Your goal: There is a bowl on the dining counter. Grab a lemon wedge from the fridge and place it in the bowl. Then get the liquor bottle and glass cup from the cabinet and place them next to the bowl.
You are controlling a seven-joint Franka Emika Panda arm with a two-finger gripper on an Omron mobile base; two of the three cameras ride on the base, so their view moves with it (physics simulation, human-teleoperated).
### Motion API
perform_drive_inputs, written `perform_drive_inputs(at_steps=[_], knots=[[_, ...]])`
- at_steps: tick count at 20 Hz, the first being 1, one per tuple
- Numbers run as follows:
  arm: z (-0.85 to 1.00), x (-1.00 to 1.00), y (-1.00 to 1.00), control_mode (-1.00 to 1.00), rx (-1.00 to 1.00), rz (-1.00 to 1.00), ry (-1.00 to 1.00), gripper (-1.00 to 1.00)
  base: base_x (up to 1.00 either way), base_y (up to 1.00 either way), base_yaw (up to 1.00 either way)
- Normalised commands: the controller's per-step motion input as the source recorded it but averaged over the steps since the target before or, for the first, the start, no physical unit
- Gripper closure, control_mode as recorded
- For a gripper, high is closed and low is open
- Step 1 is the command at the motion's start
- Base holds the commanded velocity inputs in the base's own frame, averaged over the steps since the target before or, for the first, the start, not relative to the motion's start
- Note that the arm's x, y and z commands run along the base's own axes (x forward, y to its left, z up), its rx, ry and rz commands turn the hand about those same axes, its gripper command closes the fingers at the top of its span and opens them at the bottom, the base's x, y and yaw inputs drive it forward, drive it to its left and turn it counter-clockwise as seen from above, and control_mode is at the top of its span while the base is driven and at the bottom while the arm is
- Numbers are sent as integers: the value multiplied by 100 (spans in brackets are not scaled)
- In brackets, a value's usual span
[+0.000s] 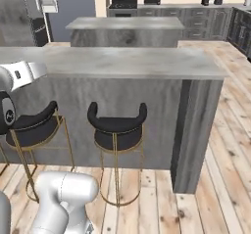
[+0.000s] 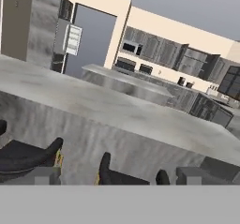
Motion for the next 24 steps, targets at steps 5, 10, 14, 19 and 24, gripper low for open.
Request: perform_drive_inputs(at_steps=[5,10,14,19,24], knots=[[0,0,0,100,0,0,0,-100,9,-100,0],[0,0,0,100,0,0,0,-100,19,-100,0],[0,0,0,100,0,0,0,-100,22,-100,0],[0,0,0,100,0,0,0,-100,27,-100,0],[0,0,0,100,0,0,0,-100,31,-100,0]])
